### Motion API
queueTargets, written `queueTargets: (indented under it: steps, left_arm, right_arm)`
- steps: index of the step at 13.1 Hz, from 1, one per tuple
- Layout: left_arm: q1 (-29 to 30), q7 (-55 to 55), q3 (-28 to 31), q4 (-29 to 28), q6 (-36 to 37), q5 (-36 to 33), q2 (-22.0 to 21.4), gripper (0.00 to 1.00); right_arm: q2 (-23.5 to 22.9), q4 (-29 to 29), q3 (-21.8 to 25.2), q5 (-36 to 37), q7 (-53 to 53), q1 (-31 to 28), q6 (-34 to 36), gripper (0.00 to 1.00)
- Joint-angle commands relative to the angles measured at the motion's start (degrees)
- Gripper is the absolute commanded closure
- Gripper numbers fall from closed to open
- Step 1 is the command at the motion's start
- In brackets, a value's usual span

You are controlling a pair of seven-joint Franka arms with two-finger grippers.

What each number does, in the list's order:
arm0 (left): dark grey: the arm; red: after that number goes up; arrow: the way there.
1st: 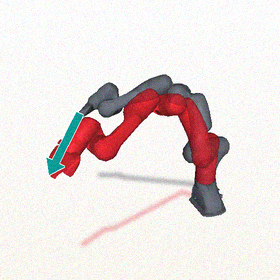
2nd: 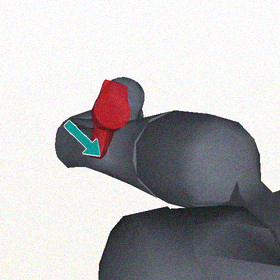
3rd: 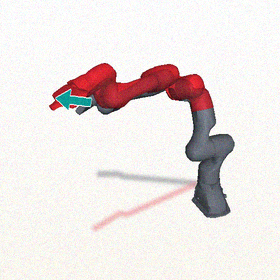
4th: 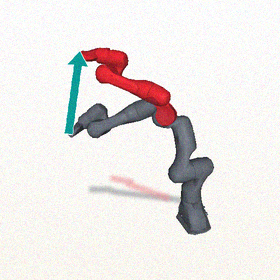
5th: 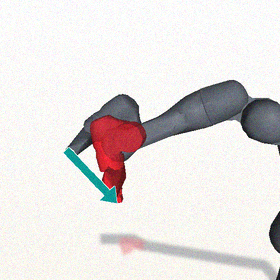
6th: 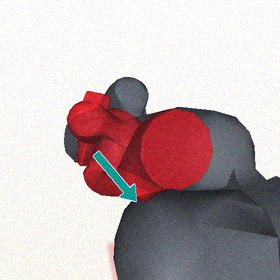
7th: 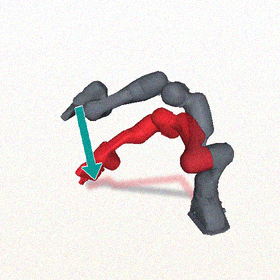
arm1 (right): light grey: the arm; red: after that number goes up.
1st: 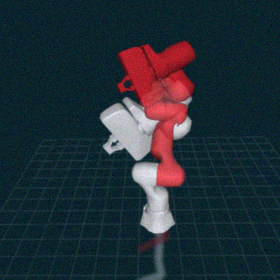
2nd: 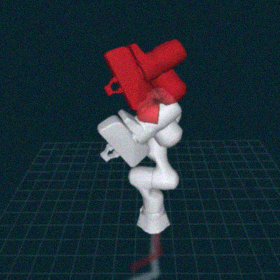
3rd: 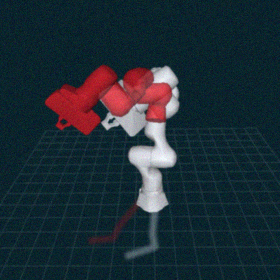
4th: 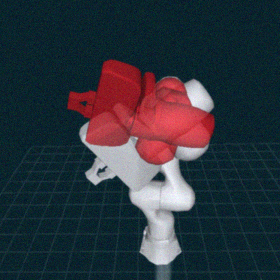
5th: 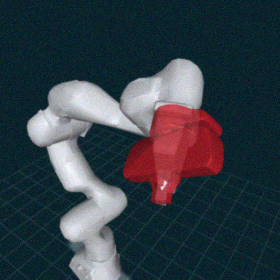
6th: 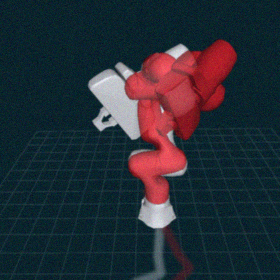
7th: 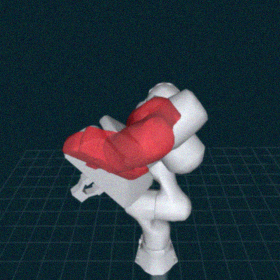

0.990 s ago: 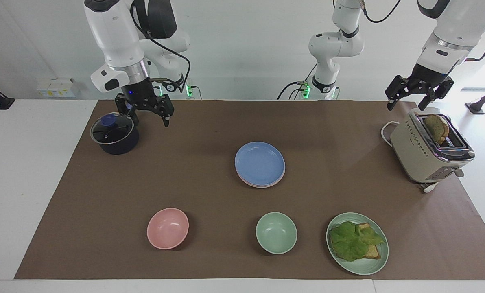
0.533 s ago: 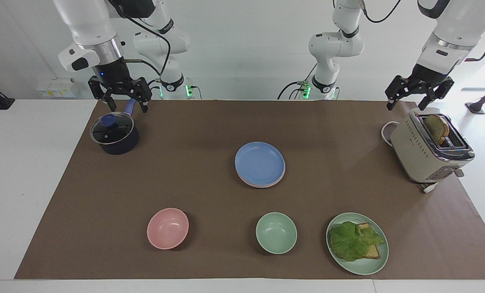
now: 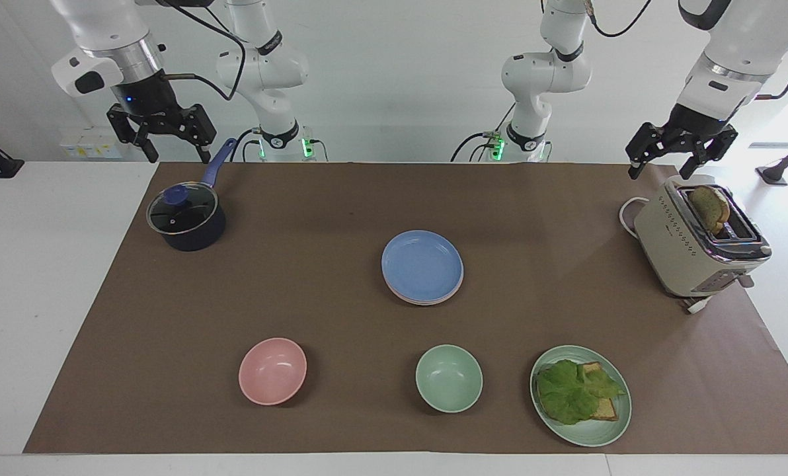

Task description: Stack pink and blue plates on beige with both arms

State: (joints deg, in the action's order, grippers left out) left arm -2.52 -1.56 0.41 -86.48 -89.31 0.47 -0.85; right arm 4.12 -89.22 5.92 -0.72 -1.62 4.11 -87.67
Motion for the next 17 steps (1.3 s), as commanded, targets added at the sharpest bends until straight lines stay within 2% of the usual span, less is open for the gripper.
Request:
queueTargets:
  steps: [1,8,17]
  left_arm:
    - [0.14,-0.37,0.03,-0.36,0.63,-0.82,-0.46,0.00]
    - [0.14,-0.37,0.03,-0.27,0.63,-0.82,-0.46,0.00]
    - [0.14,-0.37,0.03,-0.36,0.63,-0.82,-0.46,0.00]
  right_arm:
    - [1.85,-2.18,-0.48,0.64,1.09,-0.33,0.92,0.00]
    - [2.12,-3.76,-0.39,1.25,6.09,-0.42,0.48,0.00]
    - [2.47,-4.47,-0.48,3.02,5.31,-0.33,1.01,0.00]
